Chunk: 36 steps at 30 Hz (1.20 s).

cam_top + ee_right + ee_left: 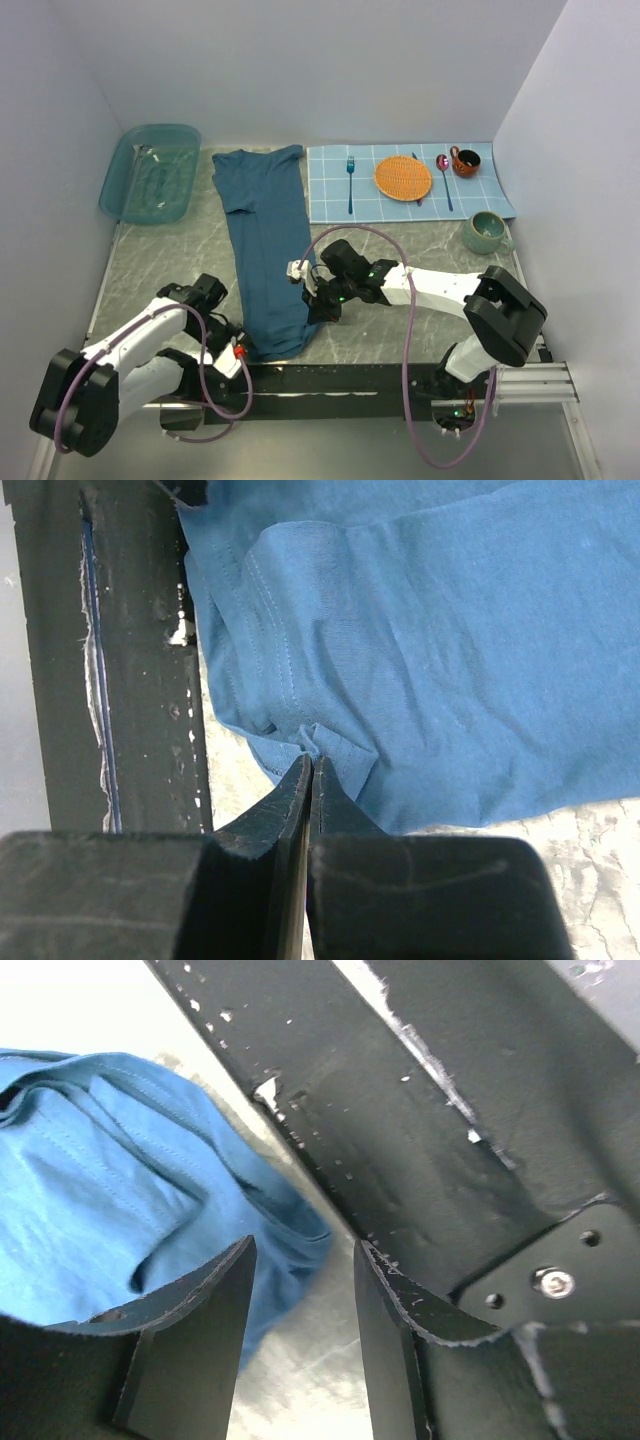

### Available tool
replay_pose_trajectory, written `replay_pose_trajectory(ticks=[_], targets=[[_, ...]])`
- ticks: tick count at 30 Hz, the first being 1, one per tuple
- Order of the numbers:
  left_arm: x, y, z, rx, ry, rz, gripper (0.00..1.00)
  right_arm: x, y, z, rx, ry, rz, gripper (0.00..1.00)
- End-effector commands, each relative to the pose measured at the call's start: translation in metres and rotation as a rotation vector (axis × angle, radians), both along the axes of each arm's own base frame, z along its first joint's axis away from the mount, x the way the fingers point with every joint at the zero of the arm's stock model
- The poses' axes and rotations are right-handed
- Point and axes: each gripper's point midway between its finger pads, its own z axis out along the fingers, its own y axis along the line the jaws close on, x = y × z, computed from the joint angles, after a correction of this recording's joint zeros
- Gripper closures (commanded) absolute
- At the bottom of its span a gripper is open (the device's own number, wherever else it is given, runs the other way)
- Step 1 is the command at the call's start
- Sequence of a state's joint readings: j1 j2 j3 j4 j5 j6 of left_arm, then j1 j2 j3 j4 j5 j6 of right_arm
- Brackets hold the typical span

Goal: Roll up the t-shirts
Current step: Roll the T-shirt to the center of the board.

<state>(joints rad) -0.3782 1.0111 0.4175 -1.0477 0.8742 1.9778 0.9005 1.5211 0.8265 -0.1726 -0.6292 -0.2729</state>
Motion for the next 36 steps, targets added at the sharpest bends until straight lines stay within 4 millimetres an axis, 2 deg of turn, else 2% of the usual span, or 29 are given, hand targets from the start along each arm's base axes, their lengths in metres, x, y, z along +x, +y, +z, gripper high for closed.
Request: replay_pose_trajectory(ticks=[1, 5, 7, 9, 11, 17, 21, 22, 26, 28, 29, 30, 31, 33, 36], targets=[[0.018, -0.013, 0.009, -0.089, -0.208, -0.152, 0.5, 0.002, 0.007, 0.011, 0.039, -0.006, 0.003, 1.0], [0.02, -0.018, 0.007, -0.064, -0.205, -0.145, 0.5, 0.003, 0.008, 0.013, 0.044, -0.006, 0.002, 1.0], [0.013, -0.018, 0.004, -0.028, -0.178, -0.18, 0.53, 0.001, 0.009, 0.013, 0.046, 0.002, 0.005, 1.0], [0.011, -0.014, 0.0, 0.007, -0.186, -0.213, 0.57, 0.001, 0.009, 0.015, 0.049, 0.005, 0.01, 1.0], [0.01, -0.011, -0.003, 0.029, -0.191, -0.223, 0.56, 0.0, 0.008, 0.014, 0.046, 0.004, 0.017, 1.0], [0.015, -0.014, -0.008, 0.087, -0.184, -0.199, 0.56, 0.0, 0.005, 0.015, 0.048, 0.0, 0.018, 1.0], [0.019, -0.012, -0.016, 0.149, -0.159, -0.167, 0.6, -0.001, 0.006, 0.016, 0.054, 0.006, 0.022, 1.0], [0.011, -0.007, -0.019, 0.182, -0.098, -0.179, 0.62, -0.001, 0.006, 0.016, 0.055, 0.006, 0.024, 1.0], [0.008, -0.009, -0.017, 0.17, -0.073, -0.168, 0.64, -0.001, 0.005, 0.017, 0.057, 0.0, 0.029, 1.0], [0.01, -0.012, -0.012, 0.145, -0.092, -0.146, 0.67, -0.004, 0.003, 0.017, 0.057, 0.001, 0.038, 1.0], [0.007, -0.014, -0.009, 0.131, -0.079, -0.137, 0.71, -0.005, 0.002, 0.017, 0.055, 0.002, 0.04, 1.0], [0.008, -0.016, -0.005, 0.123, -0.073, -0.127, 0.8, -0.007, 0.001, 0.017, 0.055, 0.005, 0.047, 1.0], [0.007, -0.017, 0.0, 0.122, -0.048, -0.094, 0.84, -0.008, -0.001, 0.018, 0.056, 0.001, 0.057, 1.0], [0.009, -0.027, 0.018, 0.084, -0.004, -0.048, 0.92, -0.013, -0.003, 0.019, 0.058, 0.007, 0.075, 1.0], [0.011, -0.039, 0.042, 0.032, 0.04, 0.024, 0.99, -0.017, -0.006, 0.02, 0.054, 0.011, 0.094, 1.0]])
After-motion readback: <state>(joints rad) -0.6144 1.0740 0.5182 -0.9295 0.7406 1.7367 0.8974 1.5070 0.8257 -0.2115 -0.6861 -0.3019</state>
